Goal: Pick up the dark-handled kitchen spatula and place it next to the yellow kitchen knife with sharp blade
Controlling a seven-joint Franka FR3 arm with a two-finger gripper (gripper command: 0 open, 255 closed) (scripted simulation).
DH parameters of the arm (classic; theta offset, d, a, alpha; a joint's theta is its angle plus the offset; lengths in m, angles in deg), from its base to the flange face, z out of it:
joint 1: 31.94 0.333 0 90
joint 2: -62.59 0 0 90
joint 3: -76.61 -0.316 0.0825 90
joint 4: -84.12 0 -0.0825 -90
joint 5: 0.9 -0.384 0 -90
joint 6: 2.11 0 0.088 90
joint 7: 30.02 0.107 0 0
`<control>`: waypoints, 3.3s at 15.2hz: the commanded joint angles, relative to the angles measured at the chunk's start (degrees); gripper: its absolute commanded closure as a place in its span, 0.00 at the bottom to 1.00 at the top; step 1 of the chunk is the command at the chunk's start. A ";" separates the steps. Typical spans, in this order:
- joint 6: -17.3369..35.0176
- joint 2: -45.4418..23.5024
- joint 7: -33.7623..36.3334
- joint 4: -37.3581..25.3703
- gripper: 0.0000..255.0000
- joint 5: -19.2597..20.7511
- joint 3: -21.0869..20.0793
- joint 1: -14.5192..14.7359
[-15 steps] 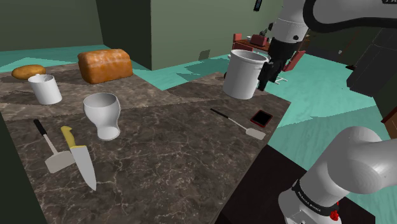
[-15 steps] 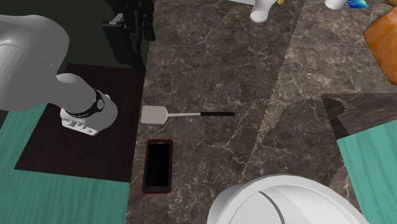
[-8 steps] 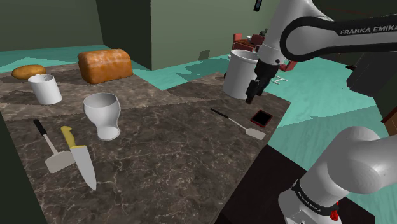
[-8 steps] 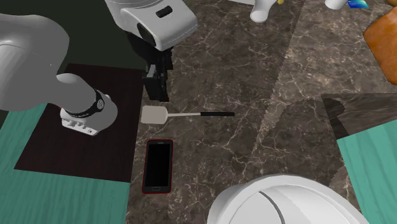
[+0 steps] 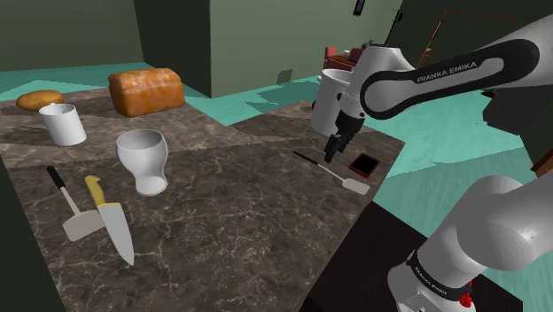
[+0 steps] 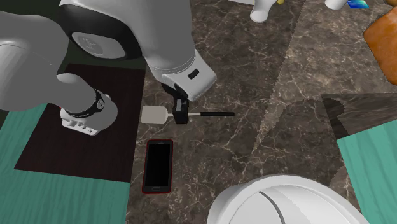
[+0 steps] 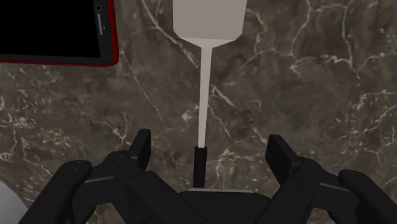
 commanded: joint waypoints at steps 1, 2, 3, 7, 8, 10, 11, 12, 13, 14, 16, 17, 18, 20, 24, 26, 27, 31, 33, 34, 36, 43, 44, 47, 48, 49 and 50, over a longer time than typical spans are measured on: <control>3.72 -2.63 -0.86 0.80 0.00 -0.33 0.69 0.14; 4.70 -3.25 -0.89 1.16 0.00 -0.35 0.74 0.17; 5.68 -3.88 -0.91 1.50 0.00 -0.37 0.79 0.19; 9.67 -6.63 -1.05 2.74 0.00 -0.50 0.98 0.32; 10.25 -7.06 -1.07 2.90 0.00 -0.52 1.01 0.34; 10.24 -7.05 -1.07 2.90 0.00 -0.52 1.01 0.34; 10.25 -7.06 -1.07 2.90 0.00 -0.52 1.01 0.34; 10.25 -7.06 -1.07 2.90 0.00 -0.52 1.01 0.34; 10.25 -7.06 -1.07 2.90 0.00 -0.52 1.01 0.34; 10.25 -7.06 -1.07 2.90 0.00 -0.52 1.01 0.34; 10.23 -7.04 -1.07 2.90 1.00 -0.52 1.01 0.34; 10.23 -7.04 -1.07 2.90 1.00 -0.52 1.01 0.34; 10.23 -7.04 -1.07 2.90 1.00 -0.52 1.01 0.34; 10.23 -7.04 -1.07 2.90 1.00 -0.52 1.01 0.34; 10.23 -7.04 -1.07 2.90 1.00 -0.52 1.01 0.34; 9.24 -6.38 -1.03 2.57 1.00 -0.49 0.96 0.31; 8.25 -5.75 -0.99 2.21 1.00 -0.46 0.91 0.29; 4.34 -3.38 -0.86 0.67 1.00 -0.39 0.71 0.22; 2.43 -2.32 -0.81 -0.19 1.00 -0.38 0.61 0.19; 1.49 -1.82 -0.78 -0.64 1.00 -0.38 0.56 0.18; -0.38 -0.89 -0.74 -1.57 1.00 -0.38 0.47 0.17; -5.66 1.63 0.85 -4.32 1.00 -0.97 -0.97 0.89; -5.67 1.78 2.35 -4.16 1.00 -1.53 -2.15 1.62; -5.63 1.77 6.82 -4.13 1.00 -3.24 -5.71 3.86; -5.60 1.60 8.31 -4.26 1.00 -3.81 -6.90 4.60; -5.55 1.36 9.80 -4.47 1.00 -4.37 -8.09 5.32; -5.50 1.04 11.28 -4.75 1.00 -4.91 -9.27 6.04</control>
